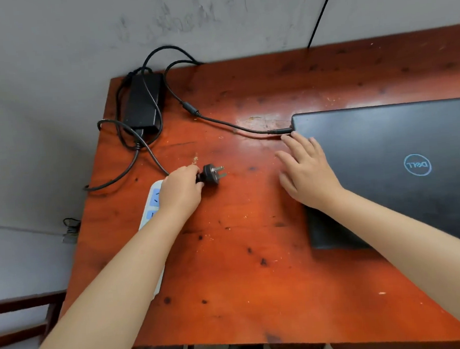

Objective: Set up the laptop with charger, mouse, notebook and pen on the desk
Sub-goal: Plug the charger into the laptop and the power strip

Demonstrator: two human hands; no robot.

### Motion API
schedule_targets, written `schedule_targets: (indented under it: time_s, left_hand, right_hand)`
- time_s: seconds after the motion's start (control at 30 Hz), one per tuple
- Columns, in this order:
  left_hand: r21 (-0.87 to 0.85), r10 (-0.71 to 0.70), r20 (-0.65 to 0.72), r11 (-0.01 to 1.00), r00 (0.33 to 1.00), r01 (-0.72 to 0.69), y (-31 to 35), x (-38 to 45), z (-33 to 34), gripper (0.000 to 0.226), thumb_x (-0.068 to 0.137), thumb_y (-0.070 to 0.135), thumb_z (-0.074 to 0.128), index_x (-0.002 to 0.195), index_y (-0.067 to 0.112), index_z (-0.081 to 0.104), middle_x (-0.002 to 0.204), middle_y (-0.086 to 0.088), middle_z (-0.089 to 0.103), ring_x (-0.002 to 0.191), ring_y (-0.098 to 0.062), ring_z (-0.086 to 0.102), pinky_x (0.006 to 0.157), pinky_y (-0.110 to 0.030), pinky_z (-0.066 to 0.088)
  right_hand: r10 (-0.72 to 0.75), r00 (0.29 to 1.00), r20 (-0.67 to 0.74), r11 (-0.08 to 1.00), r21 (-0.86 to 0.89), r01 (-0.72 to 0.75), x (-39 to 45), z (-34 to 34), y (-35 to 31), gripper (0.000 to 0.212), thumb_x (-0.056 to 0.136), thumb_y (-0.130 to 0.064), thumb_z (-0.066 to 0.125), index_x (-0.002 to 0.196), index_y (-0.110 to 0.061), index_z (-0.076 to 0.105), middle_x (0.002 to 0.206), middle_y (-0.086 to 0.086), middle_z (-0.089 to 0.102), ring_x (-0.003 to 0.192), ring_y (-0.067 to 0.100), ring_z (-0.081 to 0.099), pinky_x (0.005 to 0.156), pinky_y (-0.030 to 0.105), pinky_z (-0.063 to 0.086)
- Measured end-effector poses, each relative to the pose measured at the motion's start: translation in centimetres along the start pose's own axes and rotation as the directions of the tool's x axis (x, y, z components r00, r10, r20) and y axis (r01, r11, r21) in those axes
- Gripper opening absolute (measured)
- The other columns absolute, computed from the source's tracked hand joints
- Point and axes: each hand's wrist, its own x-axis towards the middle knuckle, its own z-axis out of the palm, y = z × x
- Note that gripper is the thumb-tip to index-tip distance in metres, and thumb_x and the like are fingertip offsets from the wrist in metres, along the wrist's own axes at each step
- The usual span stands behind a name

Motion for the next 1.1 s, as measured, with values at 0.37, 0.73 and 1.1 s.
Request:
schedule_targets:
  time_s: [0.37, 0.73, 1.1]
  left_hand:
    - [-0.084, 0.064, -0.126, 0.994, 0.990, -0.075, -3.2, 0.7, -2.3, 0.029, 0.096, 0.017, 0.041, 0.117, -0.001, 0.050, 0.115, -0.025, 0.057, 0.105, -0.040, 0.053, 0.088, -0.044, 0.040]
    - [0.208, 0.579, 0.035, 0.793, 0.815, -0.572, -12.3, -3.3, -6.9, 0.025, 0.078, 0.003, 0.069, 0.101, -0.007, 0.063, 0.073, -0.024, 0.066, 0.060, -0.040, 0.064, 0.047, -0.041, 0.051]
    - [0.258, 0.369, 0.247, 0.866, 0.896, -0.428, -12.2, -1.7, -7.2, 0.022, 0.093, 0.030, 0.041, 0.083, 0.014, 0.052, 0.061, 0.005, 0.046, 0.065, -0.020, 0.046, 0.046, -0.024, 0.024]
  right_hand:
    - [0.286, 0.931, 0.228, 0.940, 0.120, -0.318, 1.1, 5.9, -8.2, 0.053, 0.094, -0.033, 0.034, 0.142, -0.015, 0.022, 0.157, 0.011, 0.009, 0.144, 0.027, 0.000, 0.116, 0.051, 0.000]
    - [0.334, 0.931, 0.149, 0.940, 0.016, -0.341, 1.6, 8.8, -14.2, 0.053, 0.094, -0.034, 0.034, 0.142, -0.015, 0.025, 0.156, 0.013, 0.014, 0.144, 0.029, 0.006, 0.115, 0.055, 0.001]
    - [0.397, 0.909, 0.123, 0.916, 0.014, -0.402, 1.9, 8.6, -14.6, 0.053, 0.091, -0.037, 0.041, 0.139, -0.020, 0.032, 0.155, 0.008, 0.019, 0.144, 0.024, 0.010, 0.116, 0.051, 0.002]
